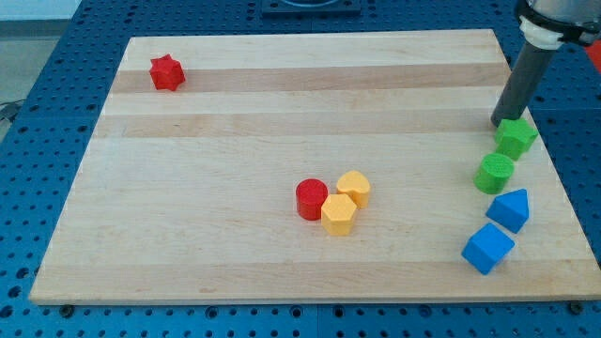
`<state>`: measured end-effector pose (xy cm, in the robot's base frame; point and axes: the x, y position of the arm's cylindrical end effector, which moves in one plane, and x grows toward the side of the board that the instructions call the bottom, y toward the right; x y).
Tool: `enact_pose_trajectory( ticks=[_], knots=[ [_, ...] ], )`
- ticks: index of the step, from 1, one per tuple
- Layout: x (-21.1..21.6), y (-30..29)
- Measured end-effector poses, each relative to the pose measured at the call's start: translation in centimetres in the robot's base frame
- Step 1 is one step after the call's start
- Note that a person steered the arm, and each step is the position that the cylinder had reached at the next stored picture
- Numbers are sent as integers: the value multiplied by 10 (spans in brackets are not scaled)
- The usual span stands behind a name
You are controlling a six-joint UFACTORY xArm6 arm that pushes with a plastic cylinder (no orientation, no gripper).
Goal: Point your arm to the bottom right side of the green star
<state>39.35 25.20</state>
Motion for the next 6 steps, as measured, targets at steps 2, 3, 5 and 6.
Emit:
enact_pose_trajectory(
  ticks=[2, 3, 5, 6],
  knots=[
    [-41, 23],
    [-33, 50],
    [69, 80],
    [126, 76]
  ],
)
